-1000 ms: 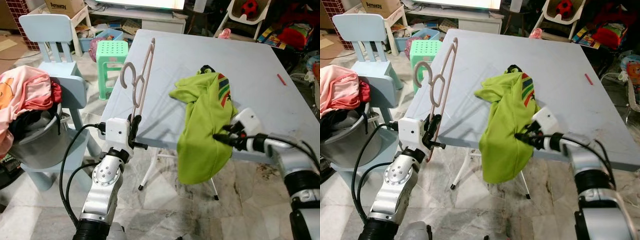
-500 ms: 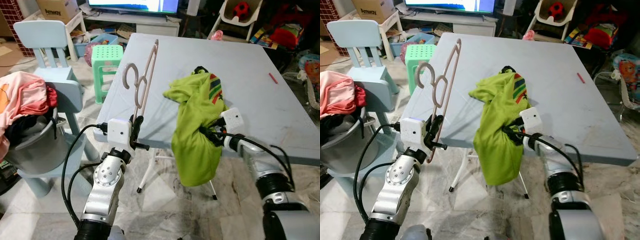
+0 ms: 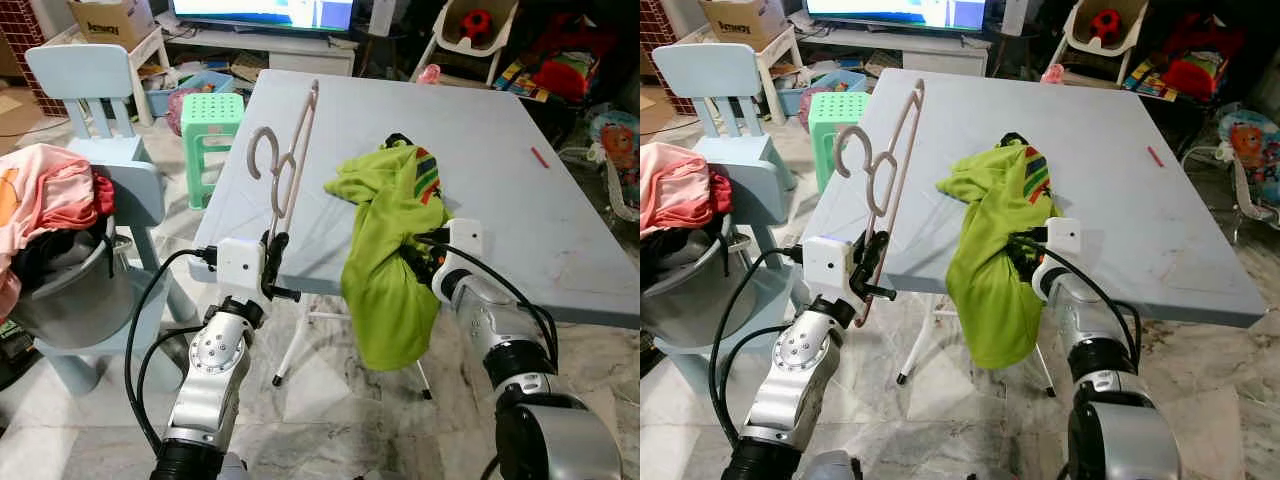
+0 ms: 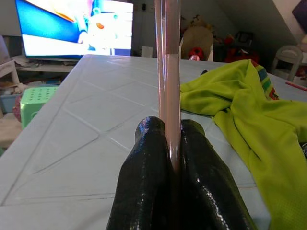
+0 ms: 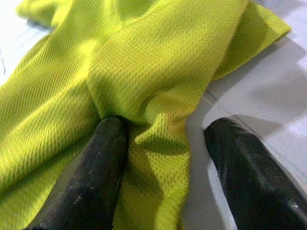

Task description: Hang hanger

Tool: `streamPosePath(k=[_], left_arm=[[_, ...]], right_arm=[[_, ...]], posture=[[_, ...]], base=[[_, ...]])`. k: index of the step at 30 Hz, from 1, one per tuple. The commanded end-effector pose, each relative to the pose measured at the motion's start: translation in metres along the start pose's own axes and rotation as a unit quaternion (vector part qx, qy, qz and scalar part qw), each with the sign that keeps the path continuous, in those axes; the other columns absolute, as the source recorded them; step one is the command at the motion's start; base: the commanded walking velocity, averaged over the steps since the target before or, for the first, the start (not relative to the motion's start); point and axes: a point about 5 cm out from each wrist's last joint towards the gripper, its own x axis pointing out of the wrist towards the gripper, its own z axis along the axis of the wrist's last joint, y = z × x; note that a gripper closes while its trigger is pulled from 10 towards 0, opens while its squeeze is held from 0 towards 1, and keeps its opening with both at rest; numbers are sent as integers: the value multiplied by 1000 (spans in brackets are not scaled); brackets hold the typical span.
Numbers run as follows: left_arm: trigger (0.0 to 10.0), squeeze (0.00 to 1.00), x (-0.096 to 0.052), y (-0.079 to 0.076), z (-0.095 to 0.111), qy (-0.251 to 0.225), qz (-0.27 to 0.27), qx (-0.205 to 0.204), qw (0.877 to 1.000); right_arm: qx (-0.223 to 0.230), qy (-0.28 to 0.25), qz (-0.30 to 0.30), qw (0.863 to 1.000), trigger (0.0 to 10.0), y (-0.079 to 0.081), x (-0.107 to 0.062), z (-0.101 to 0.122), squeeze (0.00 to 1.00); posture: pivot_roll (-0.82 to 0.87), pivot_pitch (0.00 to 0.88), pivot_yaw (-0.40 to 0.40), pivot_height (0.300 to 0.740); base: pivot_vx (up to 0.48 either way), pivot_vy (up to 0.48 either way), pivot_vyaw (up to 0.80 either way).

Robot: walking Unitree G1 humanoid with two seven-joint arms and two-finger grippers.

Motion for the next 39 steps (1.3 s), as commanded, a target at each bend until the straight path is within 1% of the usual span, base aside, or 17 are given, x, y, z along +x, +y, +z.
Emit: streamPosePath(k=[1, 7, 14, 17, 21, 22, 24, 26, 28, 30, 31, 32, 33, 35, 36, 37, 39], left_arm=[[10000, 0, 1, -3, 1, -2, 0, -3, 1000], [10000, 0, -1, -5, 0, -1, 7, -8, 1000], [10000, 0, -11, -7, -2, 2, 30, -15, 999], [10000, 0, -16, -6, -4, 4, 41, -17, 999], [10000, 0, -23, -5, -6, 9, 53, -19, 998], [10000, 0, -25, -4, -6, 10, 58, -19, 998], [10000, 0, -26, -4, -6, 10, 60, -20, 998], [10000, 0, -28, -5, -6, 11, 64, -20, 998], [10000, 0, -29, -5, -5, 11, 68, -21, 997], [10000, 0, -30, -5, -5, 11, 71, -22, 997], [10000, 0, -31, -5, -5, 12, 72, -22, 997], [10000, 0, -32, -5, -5, 12, 74, -22, 997], [10000, 0, -32, -5, -5, 12, 75, -22, 997], [10000, 0, -33, -4, -6, 13, 79, -22, 997], [10000, 0, -33, -4, -6, 13, 79, -22, 997], [10000, 0, -33, -4, -5, 14, 81, -22, 996], [10000, 0, -33, -4, -5, 13, 82, -22, 996]], right_arm=[[42, 58, -55, 996, 0, -20, -6, -26, 0], [68, 46, -76, 994, 0, -28, -4, -12, 0], [86, 33, -73, 993, 0, -26, 0, 5, 0], [92, 23, -68, 993, 0, -22, 3, 13, 0], [105, 2, -52, 993, 0, -10, 8, 31, 0], [109, -15, -43, 993, 0, -1, 11, 43, 0], [111, -23, -38, 993, 0, 2, 13, 49, 0], [115, -40, -27, 992, 0, 10, 15, 62, 0], [119, -78, -6, 990, 0, 28, 17, 94, 0], [127, -107, 7, 986, 0, 39, 16, 117, 0], [128, -112, 11, 985, 0, 42, 16, 122, 0], [128, -136, 22, 982, 0, 51, 14, 141, 0], [131, -148, 30, 980, 0, 56, 12, 151, 0], [143, -195, 54, 969, 0, 71, 4, 187, 0], [143, -195, 54, 969, 0, 71, 4, 187, 0], [148, -222, 61, 962, 0, 76, -2, 205, 0], [162, -258, 74, 950, 0, 82, -11, 228, 0]], posture=[[40, 0, -64, 740], [45, 0, -90, 740], [63, 0, -138, 740], [68, 0, -147, 740], [80, 0, -175, 740], [83, 6, -182, 740], [84, 7, -184, 740], [88, 14, -192, 740], [93, 23, -203, 740], [96, 26, -208, 740], [96, 26, -208, 740], [101, 29, -216, 740], [101, 29, -216, 740], [104, 28, -220, 740], [104, 28, -220, 740], [105, 25, -223, 740], [105, 25, -223, 740]], base=[[0, 0, 0], [0, 0, 0], [0, 0, 0], [0, 0, 0], [0, 0, 0], [0, 0, 0], [0, 0, 0], [0, 0, 0], [0, 0, 0], [0, 0, 0], [0, 0, 0], [0, 0, 0], [0, 0, 0], [0, 0, 0], [0, 0, 0], [0, 0, 0], [0, 0, 0]])
